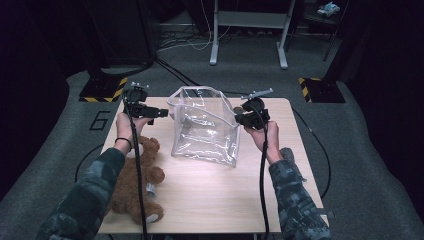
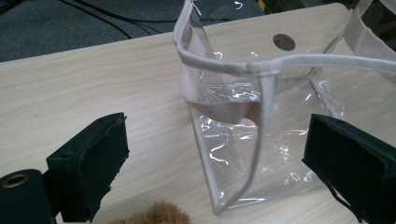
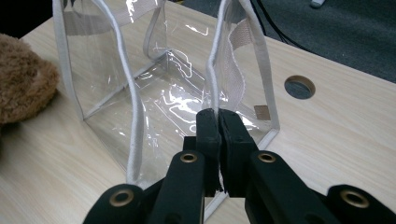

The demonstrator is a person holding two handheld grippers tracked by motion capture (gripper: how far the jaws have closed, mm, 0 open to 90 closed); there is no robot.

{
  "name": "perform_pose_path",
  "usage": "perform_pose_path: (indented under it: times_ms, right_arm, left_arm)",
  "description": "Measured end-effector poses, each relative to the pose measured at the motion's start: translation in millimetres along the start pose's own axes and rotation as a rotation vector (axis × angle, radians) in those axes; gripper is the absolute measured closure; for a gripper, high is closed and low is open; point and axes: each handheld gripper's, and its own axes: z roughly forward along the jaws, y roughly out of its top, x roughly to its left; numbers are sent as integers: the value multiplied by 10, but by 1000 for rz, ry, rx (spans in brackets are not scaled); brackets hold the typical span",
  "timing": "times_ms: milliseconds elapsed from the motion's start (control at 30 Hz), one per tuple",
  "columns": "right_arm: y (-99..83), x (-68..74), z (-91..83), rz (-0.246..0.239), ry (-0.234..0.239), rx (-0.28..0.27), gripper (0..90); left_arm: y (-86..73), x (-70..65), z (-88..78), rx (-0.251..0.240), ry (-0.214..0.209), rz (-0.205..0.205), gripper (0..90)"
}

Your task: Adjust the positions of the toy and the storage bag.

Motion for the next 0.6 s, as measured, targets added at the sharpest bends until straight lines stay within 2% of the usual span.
perform_pose_path:
  times_ms: [33, 100, 233, 300, 367, 467, 600]
  right_arm:
    - [-14, -15, -22, 3, 2, 2, 877]
    - [-38, -47, -59, -7, 6, 7, 877]
    - [-76, -110, -102, -1, 16, 13, 863]
    - [-84, -125, -107, -2, 19, 5, 828]
    - [-76, -94, -113, 17, 19, -10, 805]
    - [-59, -81, -114, -21, 10, -26, 770]
    - [-68, -78, -116, 8, 18, -38, 733]
  left_arm:
    - [14, -18, 18, -2, -4, -12, 65]
    - [52, -43, 41, 7, 4, -3, 70]
    - [146, -97, 129, 1, 39, 4, 79]
    - [194, -119, 196, 9, 56, 3, 80]
    - [242, -135, 253, 3, 75, -10, 80]
    - [317, -151, 335, 9, 110, -4, 84]
    - [380, -161, 451, 17, 120, -27, 85]
